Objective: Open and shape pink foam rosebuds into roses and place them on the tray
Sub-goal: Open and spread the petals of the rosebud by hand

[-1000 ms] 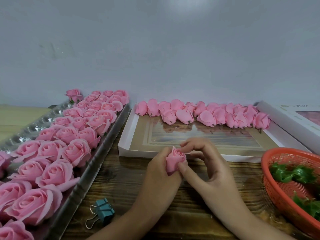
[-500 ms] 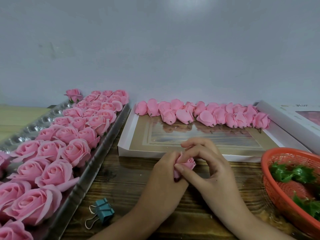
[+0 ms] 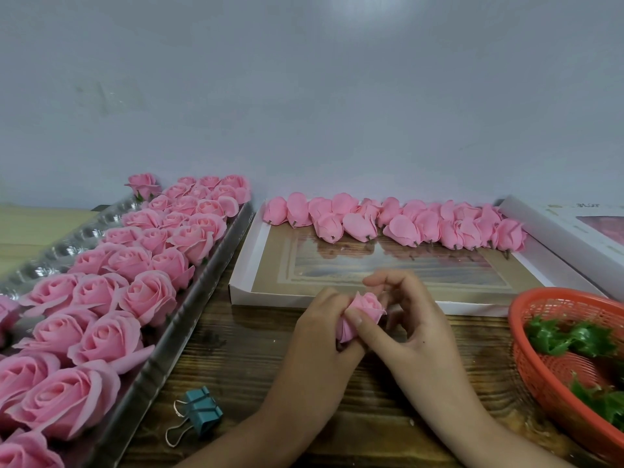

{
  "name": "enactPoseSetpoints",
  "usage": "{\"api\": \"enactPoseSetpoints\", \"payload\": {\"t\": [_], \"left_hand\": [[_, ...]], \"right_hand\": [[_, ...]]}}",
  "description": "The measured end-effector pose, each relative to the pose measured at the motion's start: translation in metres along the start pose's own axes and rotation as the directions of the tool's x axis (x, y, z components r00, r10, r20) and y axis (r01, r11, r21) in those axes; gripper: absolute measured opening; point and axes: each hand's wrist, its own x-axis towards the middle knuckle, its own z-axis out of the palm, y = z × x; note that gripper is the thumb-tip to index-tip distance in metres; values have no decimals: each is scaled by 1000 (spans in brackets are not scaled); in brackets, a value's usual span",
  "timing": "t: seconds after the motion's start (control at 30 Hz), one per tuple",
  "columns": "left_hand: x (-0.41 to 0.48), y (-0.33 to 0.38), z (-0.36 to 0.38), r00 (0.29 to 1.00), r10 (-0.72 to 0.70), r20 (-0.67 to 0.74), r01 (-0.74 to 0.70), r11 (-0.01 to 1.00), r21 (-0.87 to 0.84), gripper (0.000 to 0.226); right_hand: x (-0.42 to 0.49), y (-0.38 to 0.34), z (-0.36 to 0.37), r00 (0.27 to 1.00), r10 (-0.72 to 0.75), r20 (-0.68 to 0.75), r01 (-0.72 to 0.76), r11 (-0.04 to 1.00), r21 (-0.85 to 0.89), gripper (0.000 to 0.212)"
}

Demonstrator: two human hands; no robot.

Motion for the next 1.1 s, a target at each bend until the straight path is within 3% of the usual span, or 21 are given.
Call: {"api": "enactPoseSetpoints", "payload": {"t": [0.17,0.4,0.63,0.8,1.1], "left_hand": [[0,0,-1,1000,-22,-3,22,999,-24,25],[3,-5,0,985,-171,24,173,977,-128,22],[4,-6,-4,982,-169,86,183,963,-200,19],[4,-10,0,988,-156,-19,154,984,-84,25],[3,-14,3,978,-204,-41,204,979,-9,14]], "right_hand": [[1,-2,0,999,-19,37,18,1000,23,18],[0,-5,-2,989,-60,133,60,998,10,11],[0,-10,-2,984,-98,147,86,992,90,23],[-1,-8,0,987,-57,148,50,997,51,32],[-2,-8,0,983,-24,182,20,999,26,13]]}}
